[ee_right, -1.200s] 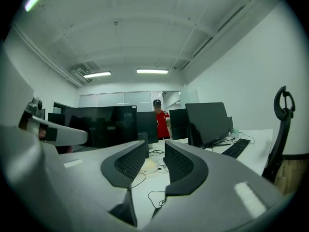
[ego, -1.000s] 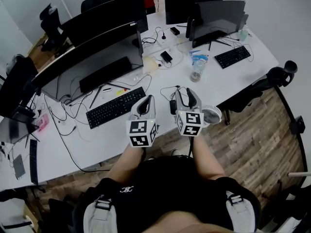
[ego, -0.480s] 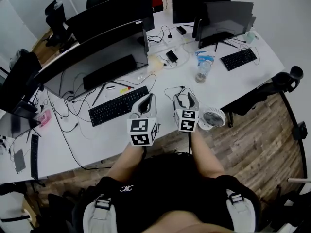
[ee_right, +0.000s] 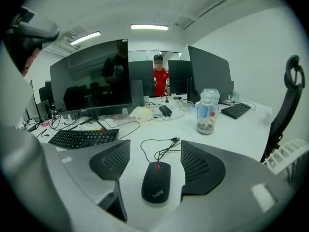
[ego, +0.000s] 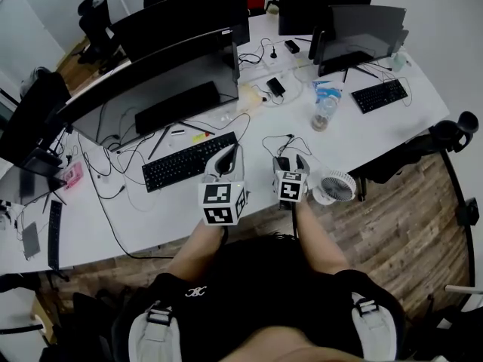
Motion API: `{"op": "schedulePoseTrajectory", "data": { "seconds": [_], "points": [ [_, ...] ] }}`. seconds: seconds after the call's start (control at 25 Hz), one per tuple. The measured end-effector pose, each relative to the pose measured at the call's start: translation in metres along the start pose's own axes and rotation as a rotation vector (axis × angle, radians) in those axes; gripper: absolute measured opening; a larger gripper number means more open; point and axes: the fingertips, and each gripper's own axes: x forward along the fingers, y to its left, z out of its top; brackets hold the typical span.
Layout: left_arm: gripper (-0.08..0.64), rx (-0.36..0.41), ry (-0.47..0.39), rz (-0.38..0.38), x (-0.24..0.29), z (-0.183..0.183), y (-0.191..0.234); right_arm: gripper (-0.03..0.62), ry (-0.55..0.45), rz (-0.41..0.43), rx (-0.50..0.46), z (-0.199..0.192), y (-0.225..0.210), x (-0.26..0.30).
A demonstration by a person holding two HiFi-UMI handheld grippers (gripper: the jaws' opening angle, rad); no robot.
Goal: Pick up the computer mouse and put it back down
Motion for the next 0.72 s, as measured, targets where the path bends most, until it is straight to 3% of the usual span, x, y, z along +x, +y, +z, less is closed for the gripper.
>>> {"op": "schedulePoseTrajectory", "data": {
  "seconds": [0.44, 0.72],
  "points": [
    [0.054, -0.003, 0.014, 0.041, -0.005, -0.005, 0.020, 0.303, 0.198, -0.015, 0.030, -0.076, 0.000, 0.041],
    [0.054, -0.013, 0.012, 0.064, -0.007, -0.007, 0.030, 0.301, 0.304, -0.015, 0.029, -0.103, 0.002, 0.050]
  ]
}}
